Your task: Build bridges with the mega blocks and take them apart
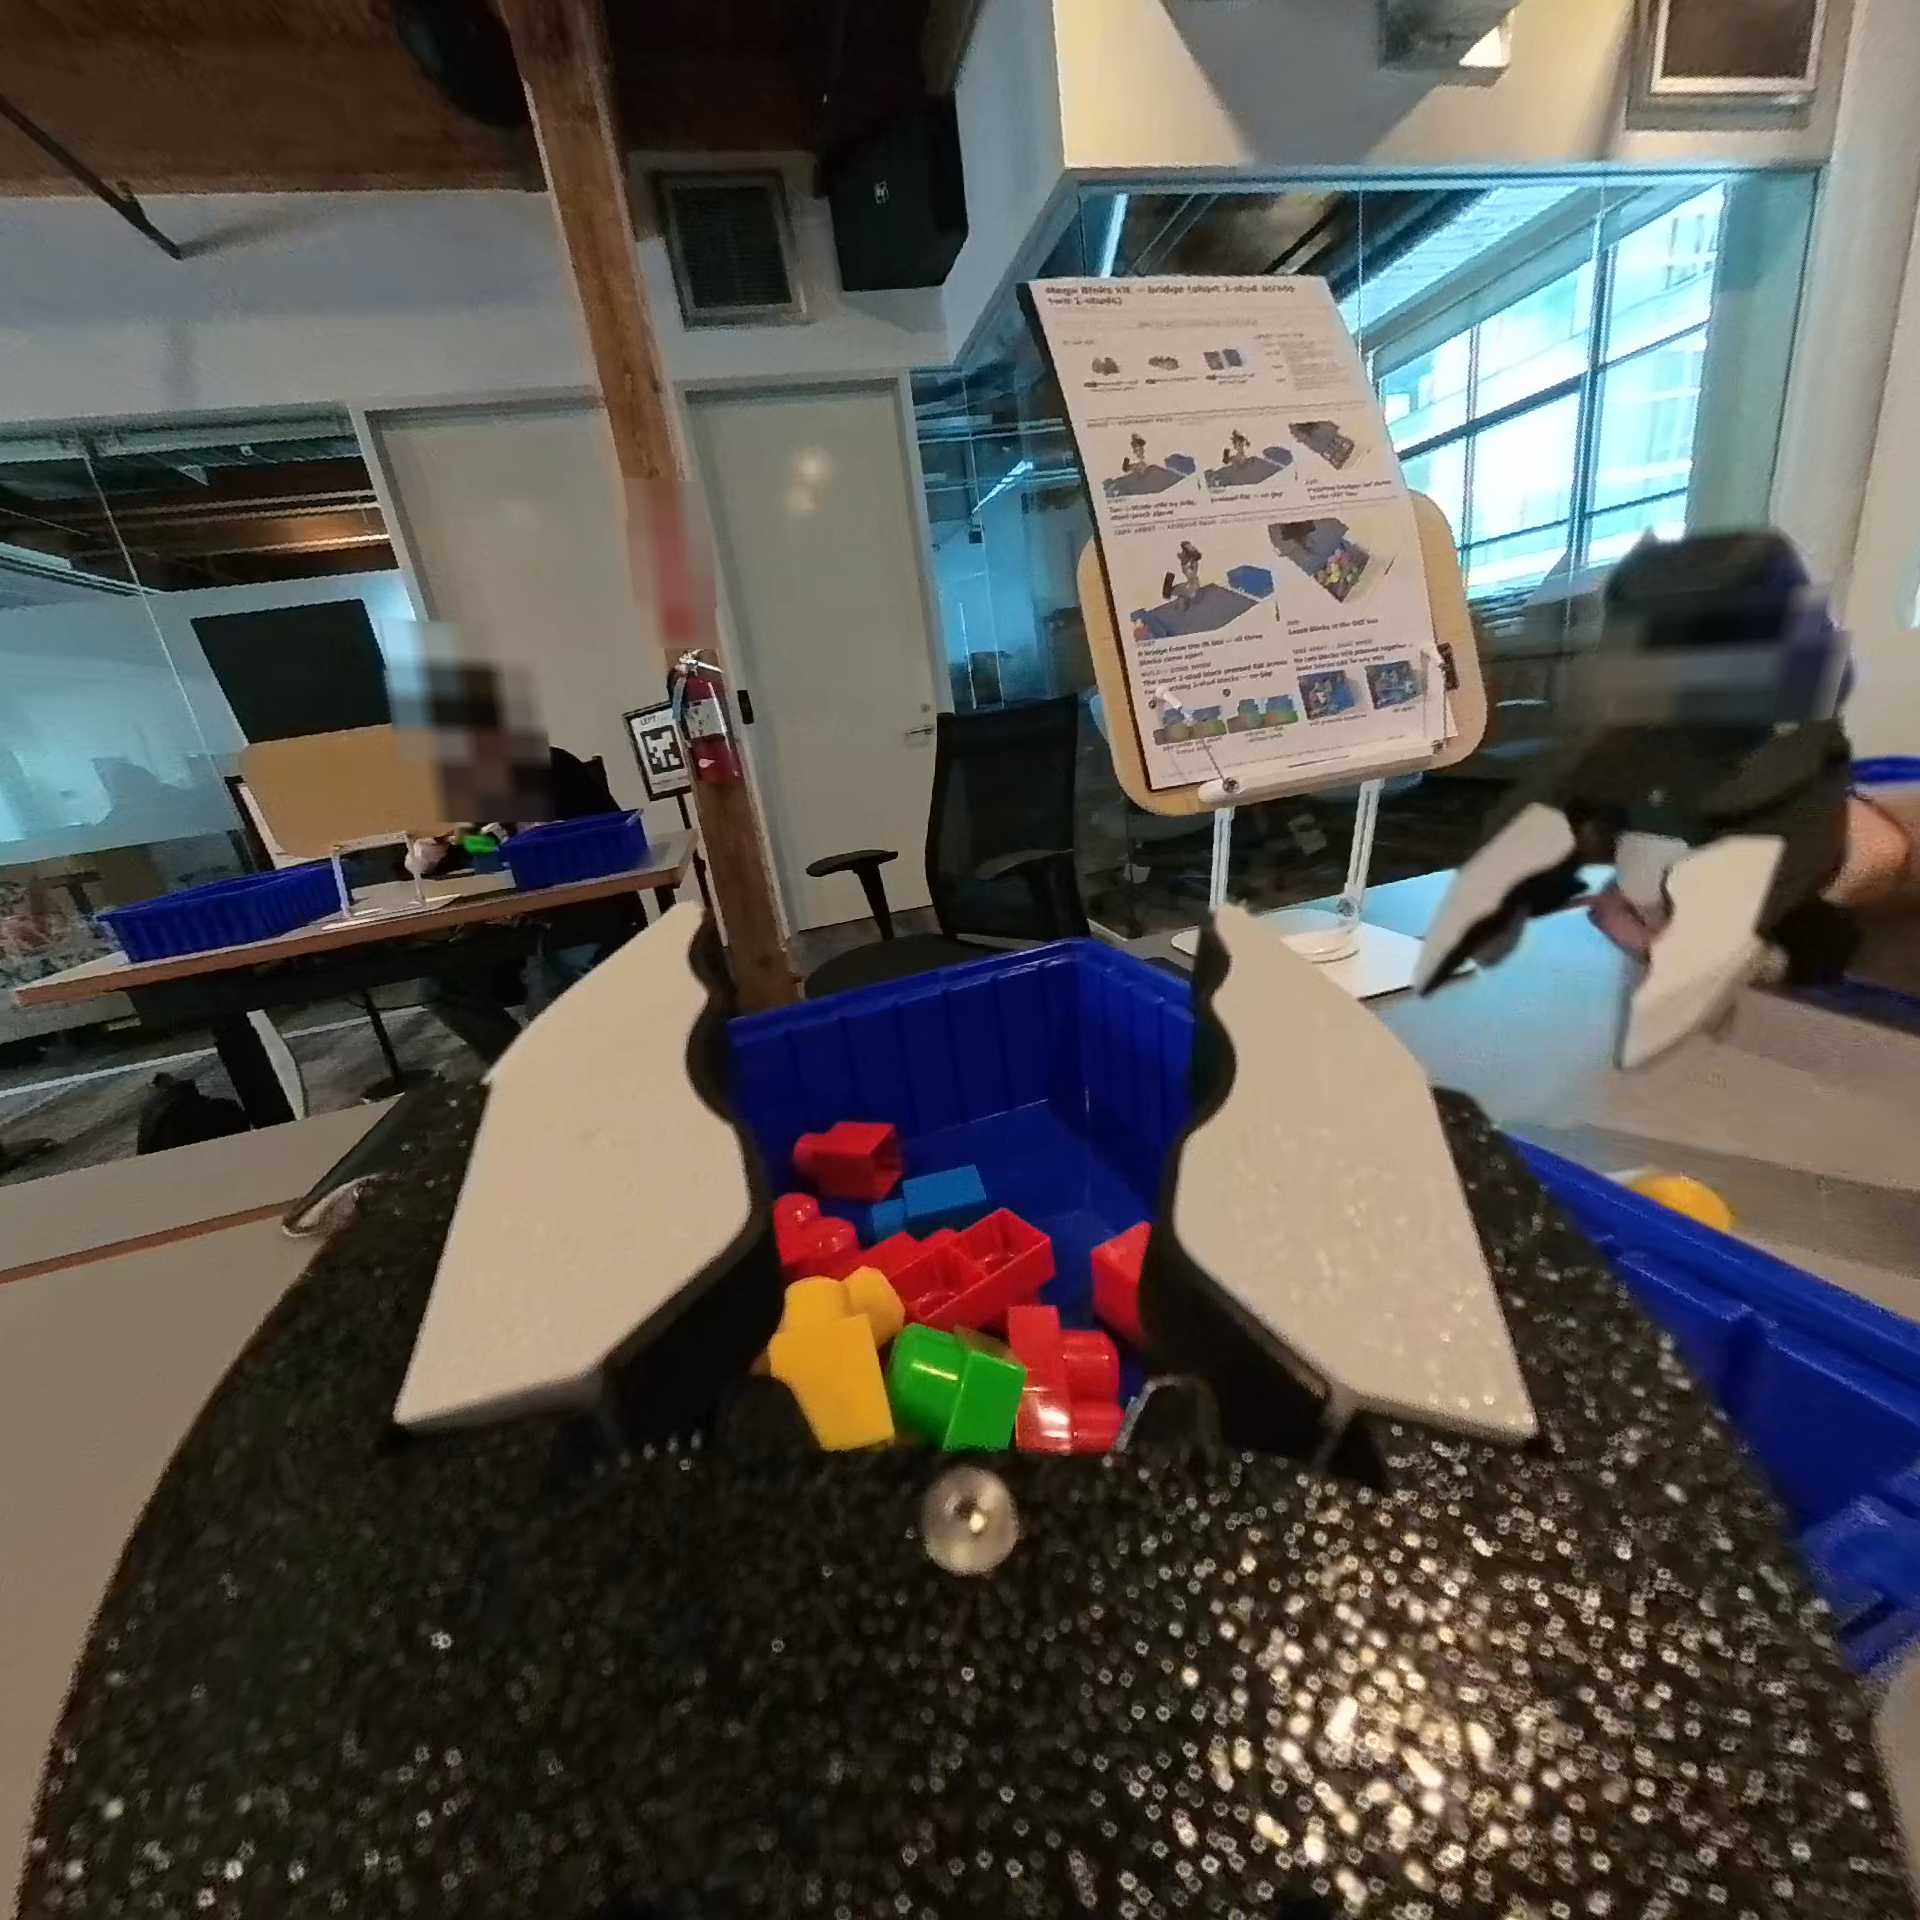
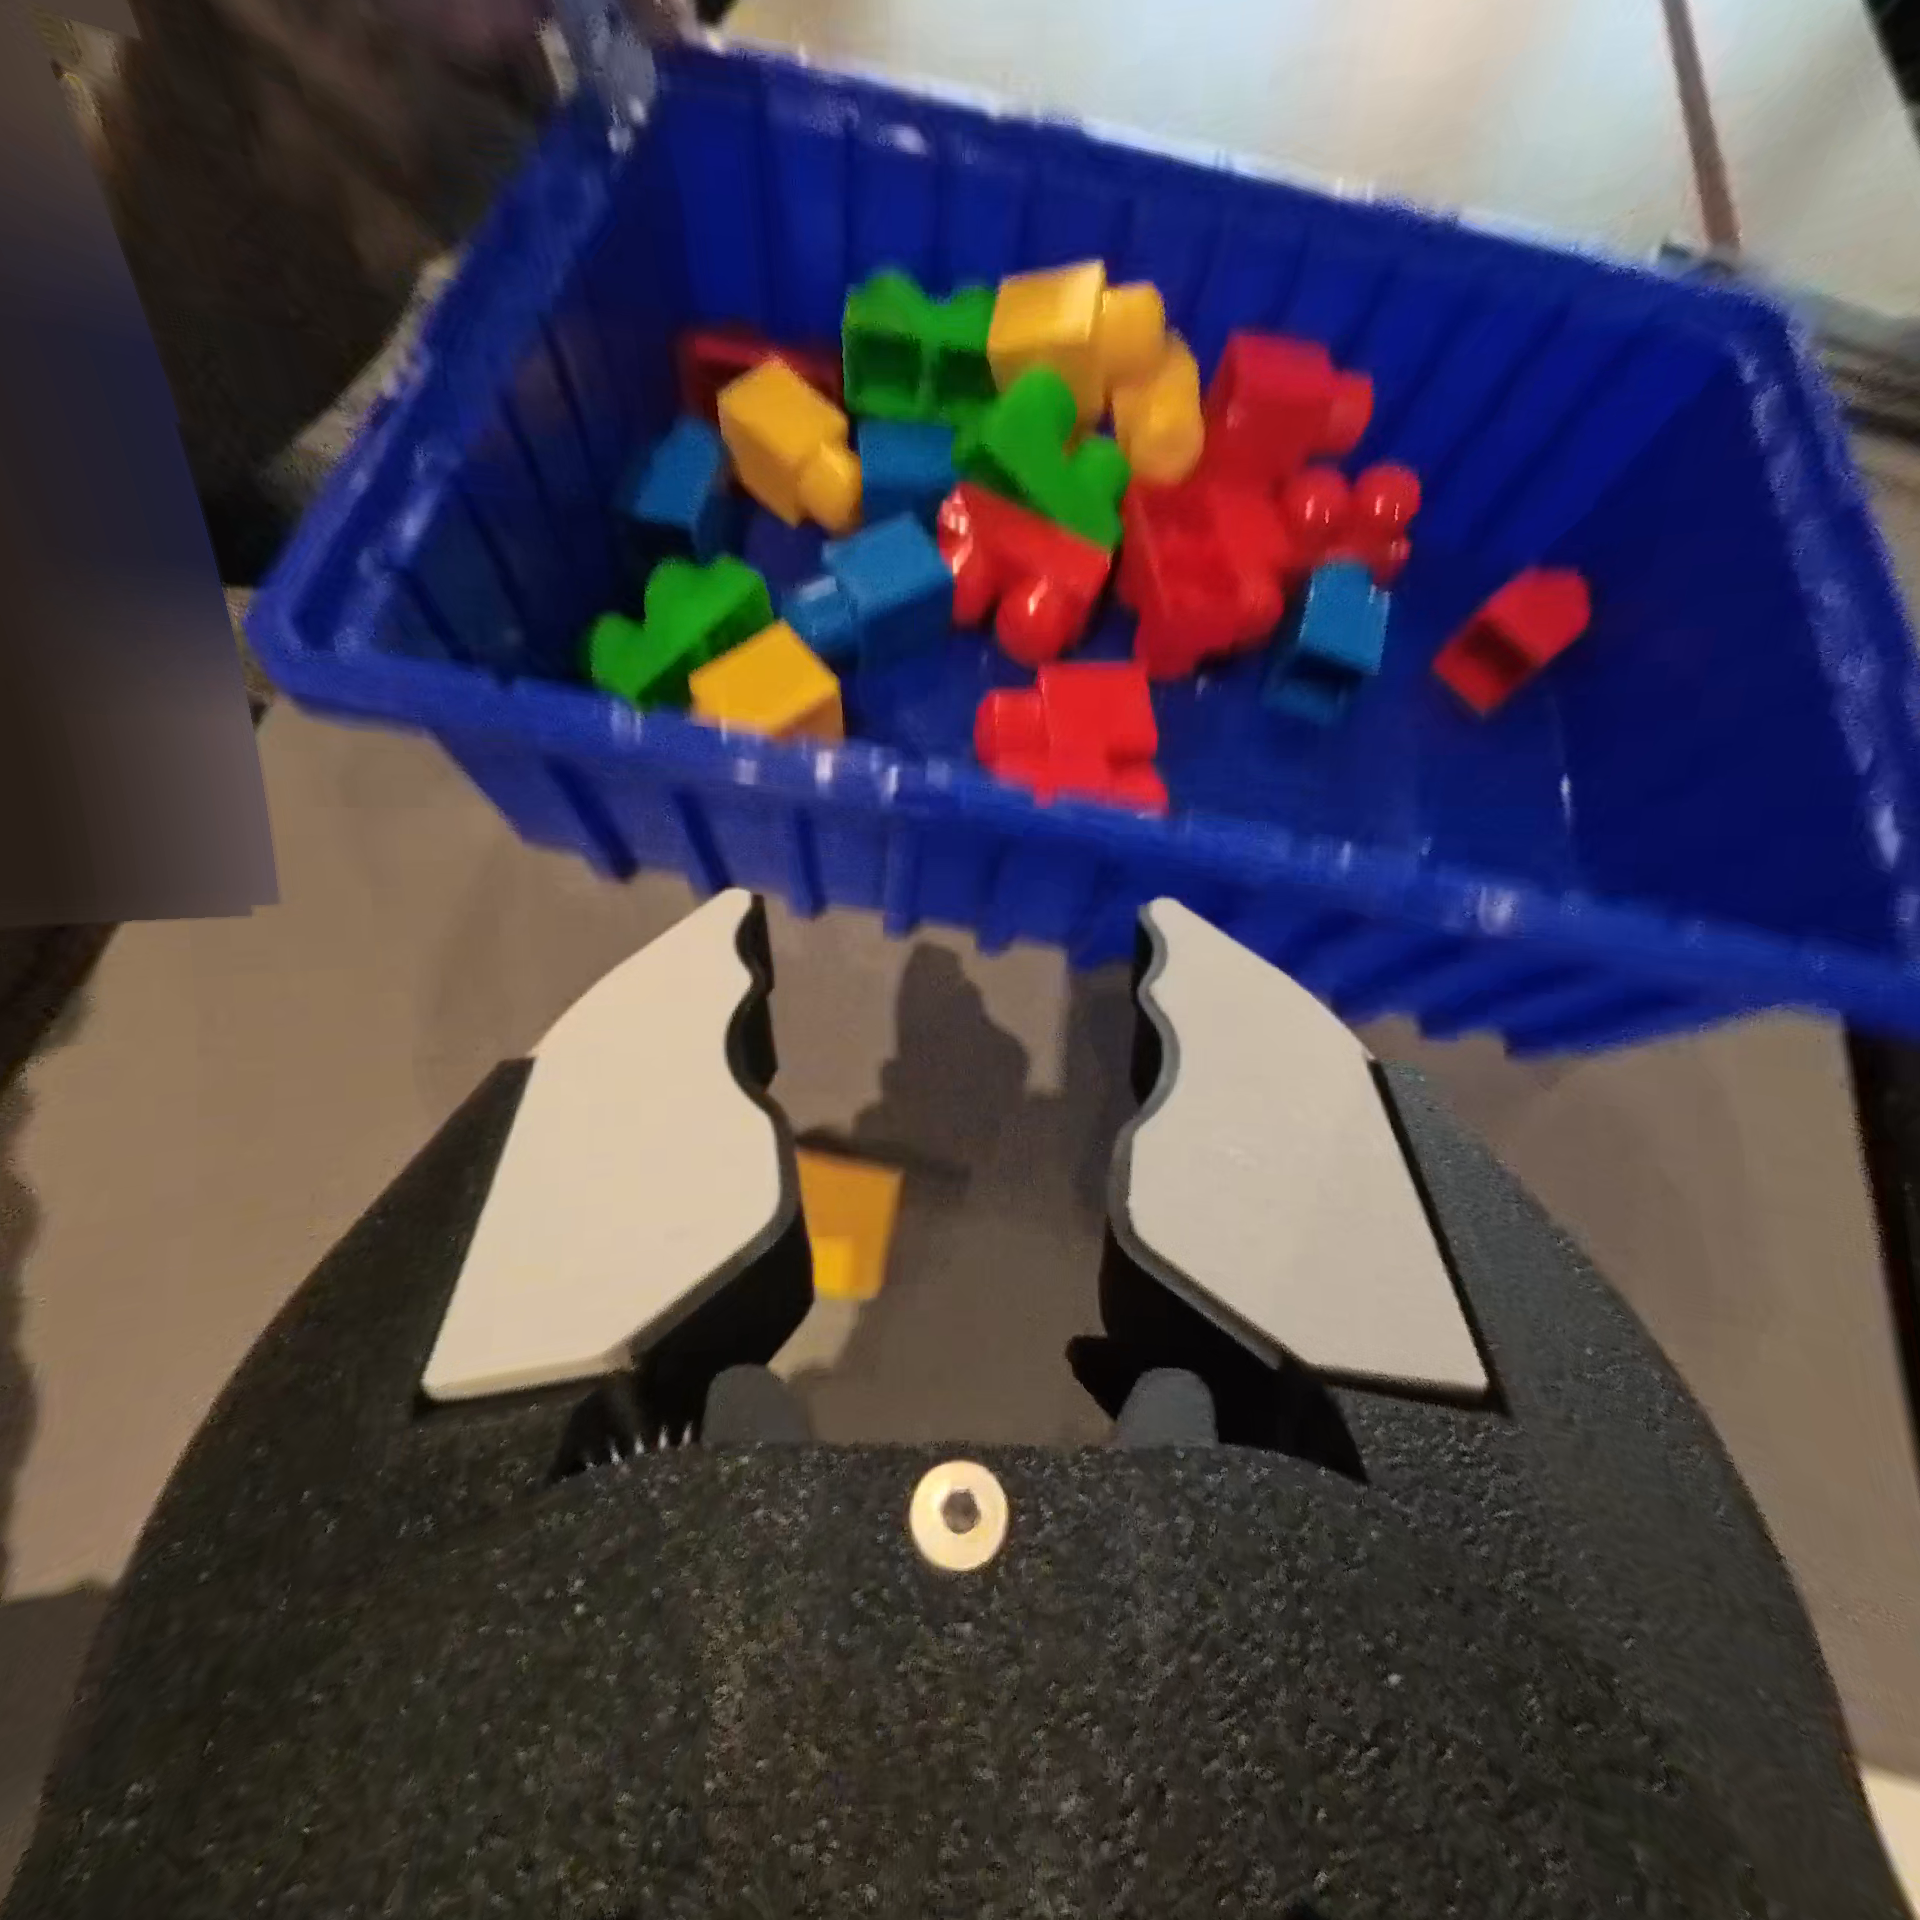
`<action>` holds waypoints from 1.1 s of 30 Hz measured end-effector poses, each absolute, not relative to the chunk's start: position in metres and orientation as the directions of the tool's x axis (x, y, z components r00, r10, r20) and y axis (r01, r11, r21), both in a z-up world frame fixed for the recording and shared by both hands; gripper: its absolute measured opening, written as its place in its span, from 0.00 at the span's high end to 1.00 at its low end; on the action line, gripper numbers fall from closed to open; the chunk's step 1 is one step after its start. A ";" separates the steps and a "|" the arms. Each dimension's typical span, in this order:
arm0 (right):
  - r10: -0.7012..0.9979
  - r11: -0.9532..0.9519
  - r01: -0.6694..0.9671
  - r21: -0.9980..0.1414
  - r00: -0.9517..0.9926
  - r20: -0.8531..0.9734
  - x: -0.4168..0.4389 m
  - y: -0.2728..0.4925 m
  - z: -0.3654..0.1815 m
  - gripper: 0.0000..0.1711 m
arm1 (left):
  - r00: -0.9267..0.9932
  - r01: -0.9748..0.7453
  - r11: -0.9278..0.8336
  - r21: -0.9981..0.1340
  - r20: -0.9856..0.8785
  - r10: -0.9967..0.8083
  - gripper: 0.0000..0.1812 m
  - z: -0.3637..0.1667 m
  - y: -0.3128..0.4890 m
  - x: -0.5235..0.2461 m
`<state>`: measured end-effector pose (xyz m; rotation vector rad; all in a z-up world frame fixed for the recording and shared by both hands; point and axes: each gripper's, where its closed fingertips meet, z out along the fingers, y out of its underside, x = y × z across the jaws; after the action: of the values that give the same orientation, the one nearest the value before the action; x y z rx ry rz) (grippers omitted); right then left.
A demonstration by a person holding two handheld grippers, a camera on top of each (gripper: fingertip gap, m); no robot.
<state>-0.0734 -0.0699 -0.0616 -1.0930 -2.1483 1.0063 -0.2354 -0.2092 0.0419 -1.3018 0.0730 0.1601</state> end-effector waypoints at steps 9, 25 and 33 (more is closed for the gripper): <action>0.687 0.638 0.605 -0.477 -0.727 -0.003 -0.171 -0.121 -0.093 0.68 | 0.984 -0.177 0.259 -0.950 -0.167 0.060 0.53 0.037 -0.205 -0.233; 0.828 0.474 0.874 -0.107 -0.484 -0.284 -0.192 -0.179 -0.173 0.66 | 0.974 -0.208 0.249 -0.946 -0.177 0.142 0.59 0.045 -0.224 -0.255; 0.831 0.481 0.835 -0.267 -0.531 -0.167 -0.195 -0.174 -0.158 0.80 | 0.960 -0.264 0.233 -0.936 -0.232 0.154 0.59 0.046 -0.225 -0.251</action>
<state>-0.1951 -0.1739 -0.1583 -1.5282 -2.7161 0.5032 -0.2515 -0.2247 0.0457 -1.3050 0.0980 0.2875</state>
